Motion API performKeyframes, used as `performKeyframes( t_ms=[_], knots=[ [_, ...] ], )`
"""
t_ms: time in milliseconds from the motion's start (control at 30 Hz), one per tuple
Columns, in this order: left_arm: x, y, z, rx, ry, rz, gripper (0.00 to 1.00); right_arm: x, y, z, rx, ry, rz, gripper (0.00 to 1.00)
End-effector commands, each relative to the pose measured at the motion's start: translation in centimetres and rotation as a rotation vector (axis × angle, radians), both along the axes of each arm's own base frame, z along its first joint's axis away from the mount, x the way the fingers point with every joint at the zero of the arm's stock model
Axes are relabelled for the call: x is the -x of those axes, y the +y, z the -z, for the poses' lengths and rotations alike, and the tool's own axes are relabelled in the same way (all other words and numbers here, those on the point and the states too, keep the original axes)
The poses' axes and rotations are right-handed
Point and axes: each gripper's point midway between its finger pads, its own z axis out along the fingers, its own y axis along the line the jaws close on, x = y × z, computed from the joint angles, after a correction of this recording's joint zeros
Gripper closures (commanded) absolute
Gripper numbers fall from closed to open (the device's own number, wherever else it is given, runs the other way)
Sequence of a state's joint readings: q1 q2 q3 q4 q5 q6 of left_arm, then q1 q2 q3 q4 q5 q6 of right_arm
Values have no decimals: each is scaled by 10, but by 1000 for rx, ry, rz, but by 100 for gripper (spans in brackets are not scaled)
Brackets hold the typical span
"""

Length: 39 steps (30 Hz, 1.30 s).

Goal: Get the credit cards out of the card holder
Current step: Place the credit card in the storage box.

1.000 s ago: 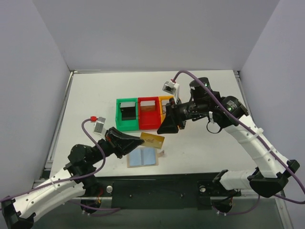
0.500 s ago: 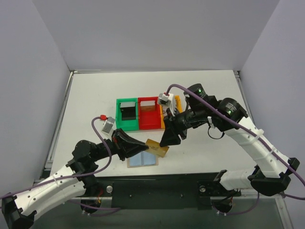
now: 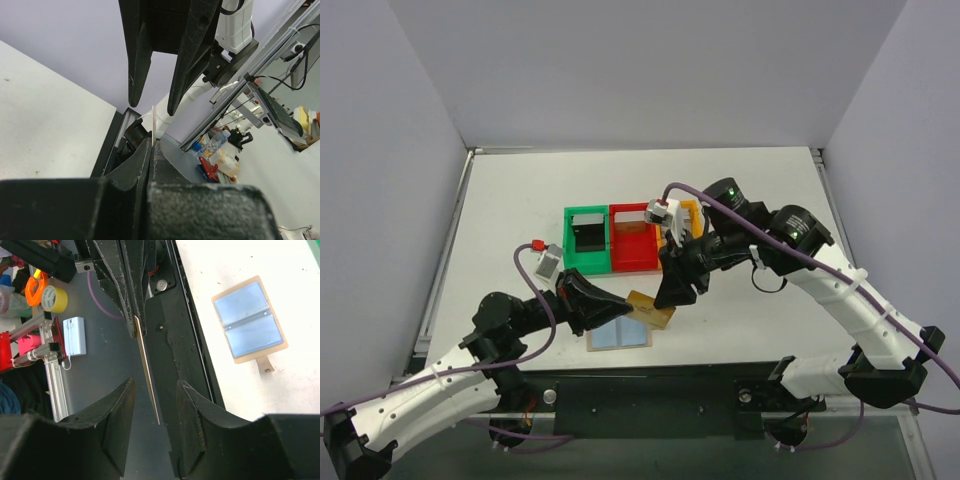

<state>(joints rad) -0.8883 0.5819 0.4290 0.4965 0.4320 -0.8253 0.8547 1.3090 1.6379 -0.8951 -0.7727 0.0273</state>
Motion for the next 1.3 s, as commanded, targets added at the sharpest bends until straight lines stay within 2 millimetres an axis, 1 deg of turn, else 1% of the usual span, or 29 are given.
performKeyframes(
  t_ms=[0,133,167,200,233,333,367,400,433,467,533,567,600,633,667,700,733,767,833,867,900,933,967,1000,1033,1067,1100,1167,1267],
  knots=[
    [3,7,-25,59,-61,-13,100,-8,-1,-2,8,-32,33,62],
    [-8,11,-20,53,-57,-87,100,-42,-4,-16,-73,28,252,56],
    [-10,13,-21,54,-62,-107,100,-46,-6,-15,-88,43,302,55],
    [-16,17,-19,55,-65,-155,100,-60,-5,-21,-126,75,394,55],
    [-20,19,-18,58,-64,-179,100,-67,-5,-28,-173,65,435,54],
    [-37,32,-18,54,-82,-314,100,-93,-15,-30,-236,176,680,55],
    [-41,35,-18,44,-108,-344,100,-100,-17,-27,-261,191,726,55],
    [-48,40,-16,44,-99,-393,100,-105,-20,-27,-286,256,798,55],
    [-52,43,-15,32,-120,-426,100,-112,-24,-19,-291,282,866,55],
    [-57,47,-14,32,-128,-460,100,-115,-27,-20,-317,339,919,55],
    [-66,52,-10,17,-147,-524,100,-120,-27,-12,-360,419,997,55],
    [-69,55,-13,31,-162,-551,100,-122,-27,-12,-401,457,1029,55],
    [-72,55,-8,23,-162,-563,100,-122,-26,-4,-410,490,1046,55],
    [-73,58,-12,45,-174,-582,100,-125,-24,-11,-462,531,1060,55],
    [-74,58,-10,52,-177,-588,100,-125,-23,-8,-476,548,1063,56],
    [-75,60,-14,73,-191,-601,100,-126,-21,-14,-512,584,1066,55],
    [-76,60,-11,74,-194,-606,100,-126,-21,-9,-521,599,1078,55],
    [-77,62,-13,87,-205,-615,100,-127,-18,-16,-567,637,1075,55],
    [-78,62,-14,95,-214,-623,100,-127,-15,-15,-586,659,1065,55],
    [-77,61,-15,95,-214,-614,100,-124,-10,-24,-585,642,1024,55],
    [-77,59,-16,93,-212,-608,100,-121,-6,-23,-549,575,973,55],
    [-74,56,-15,86,-209,-582,100,-116,-3,-32,-491,529,930,56],
    [-72,53,-17,86,-209,-562,100,-109,2,-35,-439,384,844,56],
    [-68,48,-13,68,-198,-527,100,-102,7,-40,-381,326,805,56],
    [-67,47,-16,67,-198,-515,100,-100,4,-56,-364,164,726,57],
    [-57,39,-13,49,-208,-446,100,-98,4,-43,-280,76,663,57],
    [-53,37,-14,45,-209,-420,100,-95,5,-46,-266,40,622,57],
    [-40,32,-13,34,-217,-347,100,-91,-1,-34,-223,-41,541,58],
    [-23,26,-11,24,-220,-244,100,-81,-7,-36,-219,-183,395,59]
  ],
)
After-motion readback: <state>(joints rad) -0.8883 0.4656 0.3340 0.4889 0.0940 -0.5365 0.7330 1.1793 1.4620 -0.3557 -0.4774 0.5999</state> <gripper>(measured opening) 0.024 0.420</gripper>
